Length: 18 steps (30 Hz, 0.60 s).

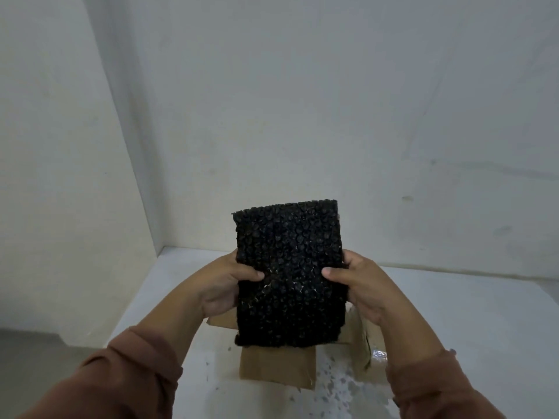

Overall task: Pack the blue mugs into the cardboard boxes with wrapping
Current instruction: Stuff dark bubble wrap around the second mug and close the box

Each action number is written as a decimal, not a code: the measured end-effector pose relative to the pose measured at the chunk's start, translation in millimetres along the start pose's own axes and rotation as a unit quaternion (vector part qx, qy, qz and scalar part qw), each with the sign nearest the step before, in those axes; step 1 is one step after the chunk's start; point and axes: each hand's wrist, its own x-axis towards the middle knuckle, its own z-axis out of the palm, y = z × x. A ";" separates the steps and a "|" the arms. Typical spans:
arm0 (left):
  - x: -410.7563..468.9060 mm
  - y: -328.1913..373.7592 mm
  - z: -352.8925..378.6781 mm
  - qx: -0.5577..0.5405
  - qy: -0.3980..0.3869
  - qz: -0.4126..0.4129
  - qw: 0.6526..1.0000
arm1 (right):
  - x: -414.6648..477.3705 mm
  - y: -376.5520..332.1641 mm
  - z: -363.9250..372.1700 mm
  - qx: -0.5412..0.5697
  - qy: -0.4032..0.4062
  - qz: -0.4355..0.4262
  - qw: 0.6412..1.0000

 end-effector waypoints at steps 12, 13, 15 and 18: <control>4.1 -5.2 -18.4 -0.019 0.004 -0.026 0.999 | -2.9 3.7 -12.9 -0.179 -0.037 -0.093 0.979; 5.1 -7.1 -17.2 0.024 -0.003 -0.038 0.999 | -3.4 2.6 -14.2 -0.203 -0.040 -0.099 0.973; 8.2 -6.6 -15.4 0.098 -0.006 -0.044 0.994 | -4.1 -0.5 -17.3 -0.246 -0.063 -0.083 0.964; 14.9 0.3 -14.9 0.173 -0.003 -0.045 0.984 | -1.6 -4.8 -18.4 -0.250 -0.082 -0.049 0.964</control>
